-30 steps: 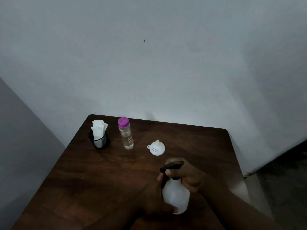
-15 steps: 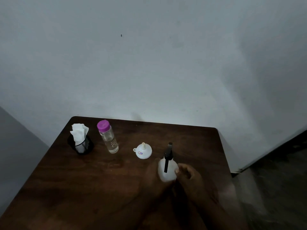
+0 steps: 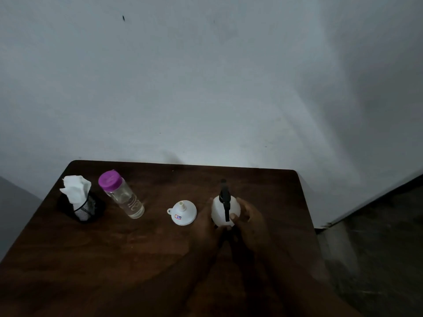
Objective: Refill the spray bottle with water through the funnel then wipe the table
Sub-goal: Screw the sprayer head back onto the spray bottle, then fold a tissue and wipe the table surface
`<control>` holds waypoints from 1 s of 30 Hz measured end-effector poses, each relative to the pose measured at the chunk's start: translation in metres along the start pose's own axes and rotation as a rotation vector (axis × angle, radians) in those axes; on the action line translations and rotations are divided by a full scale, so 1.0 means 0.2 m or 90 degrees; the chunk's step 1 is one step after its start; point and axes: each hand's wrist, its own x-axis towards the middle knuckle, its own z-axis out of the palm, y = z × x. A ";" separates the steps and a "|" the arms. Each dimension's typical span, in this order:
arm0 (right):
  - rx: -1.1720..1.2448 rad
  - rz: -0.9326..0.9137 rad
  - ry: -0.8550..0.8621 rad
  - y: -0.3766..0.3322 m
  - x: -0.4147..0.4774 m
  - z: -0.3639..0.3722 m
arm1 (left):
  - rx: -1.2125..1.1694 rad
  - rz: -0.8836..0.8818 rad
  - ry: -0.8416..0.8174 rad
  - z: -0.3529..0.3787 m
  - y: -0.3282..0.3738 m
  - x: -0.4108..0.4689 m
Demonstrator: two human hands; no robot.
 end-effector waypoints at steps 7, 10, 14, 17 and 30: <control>0.074 0.004 0.016 0.05 0.05 0.01 | 0.022 0.003 -0.009 0.03 -0.08 0.09; 0.096 0.008 0.004 0.05 0.06 0.01 | 0.038 -0.002 -0.010 0.04 -0.09 0.10; 0.067 -0.010 -0.006 0.05 0.06 0.01 | 0.045 -0.004 -0.016 0.05 -0.15 0.12; 0.019 -0.020 -0.012 0.03 0.06 0.00 | 0.053 0.011 -0.024 0.04 -0.14 0.12; -0.184 0.069 0.141 0.02 -0.34 0.07 | 0.208 0.111 -0.016 -0.09 -0.15 -0.21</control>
